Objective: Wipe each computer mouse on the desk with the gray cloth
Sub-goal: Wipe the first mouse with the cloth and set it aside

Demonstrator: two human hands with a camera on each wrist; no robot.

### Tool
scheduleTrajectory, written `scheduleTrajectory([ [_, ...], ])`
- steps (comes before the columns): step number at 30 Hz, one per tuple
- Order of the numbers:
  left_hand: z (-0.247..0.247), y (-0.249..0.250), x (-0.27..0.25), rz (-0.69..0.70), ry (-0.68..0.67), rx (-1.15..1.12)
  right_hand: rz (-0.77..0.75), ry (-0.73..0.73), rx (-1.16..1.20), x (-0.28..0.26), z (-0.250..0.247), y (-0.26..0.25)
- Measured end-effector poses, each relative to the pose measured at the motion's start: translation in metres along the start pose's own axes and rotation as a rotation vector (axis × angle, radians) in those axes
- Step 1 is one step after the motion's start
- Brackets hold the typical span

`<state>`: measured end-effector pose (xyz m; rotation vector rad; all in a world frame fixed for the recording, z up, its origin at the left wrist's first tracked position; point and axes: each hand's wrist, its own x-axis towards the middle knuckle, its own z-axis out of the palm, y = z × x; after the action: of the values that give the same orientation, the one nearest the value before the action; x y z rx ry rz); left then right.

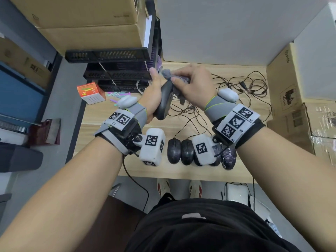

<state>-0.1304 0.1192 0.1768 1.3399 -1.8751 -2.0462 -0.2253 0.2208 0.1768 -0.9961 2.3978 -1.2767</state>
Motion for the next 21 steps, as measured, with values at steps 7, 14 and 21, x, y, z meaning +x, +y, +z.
scheduleTrajectory([
  [7,-0.013,0.001,0.006,-0.138,-0.19,-0.221,-0.1,-0.373,0.19,-0.019,0.001,-0.011],
  [14,-0.016,-0.002,0.007,-0.15,-0.156,-0.067,-0.005,-0.585,0.239,-0.019,-0.01,-0.012],
  [21,-0.018,-0.002,0.014,-0.174,-0.137,-0.219,-0.092,-0.457,0.171,-0.012,-0.009,-0.014],
])
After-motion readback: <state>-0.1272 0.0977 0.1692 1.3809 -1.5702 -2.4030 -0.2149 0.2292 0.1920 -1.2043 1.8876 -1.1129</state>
